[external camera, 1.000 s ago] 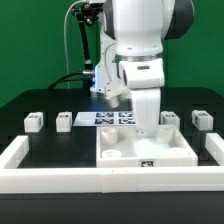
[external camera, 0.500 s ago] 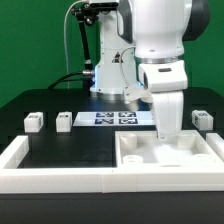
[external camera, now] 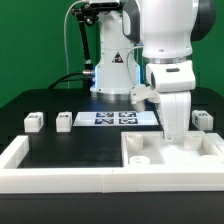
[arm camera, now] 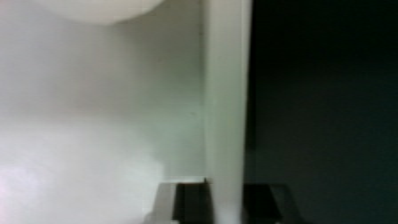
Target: Assemble square table
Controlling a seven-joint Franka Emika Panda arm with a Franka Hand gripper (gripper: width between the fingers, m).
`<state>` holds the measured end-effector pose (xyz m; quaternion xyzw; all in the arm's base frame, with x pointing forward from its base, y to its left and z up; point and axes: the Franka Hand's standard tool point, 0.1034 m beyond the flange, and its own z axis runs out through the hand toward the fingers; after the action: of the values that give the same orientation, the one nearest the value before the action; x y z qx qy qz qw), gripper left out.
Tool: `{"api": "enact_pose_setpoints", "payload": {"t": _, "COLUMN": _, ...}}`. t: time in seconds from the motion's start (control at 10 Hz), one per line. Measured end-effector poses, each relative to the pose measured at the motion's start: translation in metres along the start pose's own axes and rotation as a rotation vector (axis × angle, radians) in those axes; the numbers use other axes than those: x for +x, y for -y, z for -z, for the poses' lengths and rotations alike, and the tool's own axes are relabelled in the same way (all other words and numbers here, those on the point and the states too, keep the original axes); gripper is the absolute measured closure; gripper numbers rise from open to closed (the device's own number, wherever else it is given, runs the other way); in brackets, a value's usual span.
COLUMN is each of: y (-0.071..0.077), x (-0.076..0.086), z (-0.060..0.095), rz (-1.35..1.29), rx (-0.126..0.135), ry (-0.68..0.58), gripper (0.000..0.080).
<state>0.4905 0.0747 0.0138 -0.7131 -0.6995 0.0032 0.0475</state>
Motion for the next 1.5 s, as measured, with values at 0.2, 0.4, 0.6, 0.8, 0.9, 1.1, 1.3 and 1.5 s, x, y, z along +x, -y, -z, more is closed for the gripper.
{"api": "enact_pose_setpoints", "payload": {"t": 0.2, "y": 0.0, "x": -0.001, "z": 0.0, "rz": -0.001, "rx": 0.0, "ry": 0.0, "gripper": 0.0554}}
{"api": "enact_pose_setpoints", "payload": {"t": 0.4, "y": 0.0, "x": -0.001, "z": 0.0, "rz": -0.002, "rx": 0.0, "ry": 0.0, "gripper": 0.0418}}
{"api": "enact_pose_setpoints", "payload": {"t": 0.6, "y": 0.0, "x": -0.002, "z": 0.0, "rz": -0.003, "rx": 0.0, "ry": 0.0, "gripper": 0.0175}}
{"api": "enact_pose_setpoints", "payload": {"t": 0.8, "y": 0.0, "x": -0.002, "z": 0.0, "rz": -0.004, "rx": 0.0, "ry": 0.0, "gripper": 0.0154}}
{"api": "enact_pose_setpoints", "payload": {"t": 0.9, "y": 0.0, "x": -0.002, "z": 0.0, "rz": -0.005, "rx": 0.0, "ry": 0.0, "gripper": 0.0154}}
{"api": "enact_pose_setpoints", "payload": {"t": 1.1, "y": 0.005, "x": -0.001, "z": 0.008, "rz": -0.089, "rx": -0.017, "ry": 0.003, "gripper": 0.0151}}
{"api": "enact_pose_setpoints", "payload": {"t": 1.3, "y": 0.011, "x": 0.009, "z": 0.025, "rz": -0.213, "rx": -0.034, "ry": 0.011, "gripper": 0.0151}}
{"api": "enact_pose_setpoints", "payload": {"t": 1.5, "y": 0.013, "x": 0.024, "z": 0.041, "rz": -0.327, "rx": -0.058, "ry": 0.013, "gripper": 0.0151}}
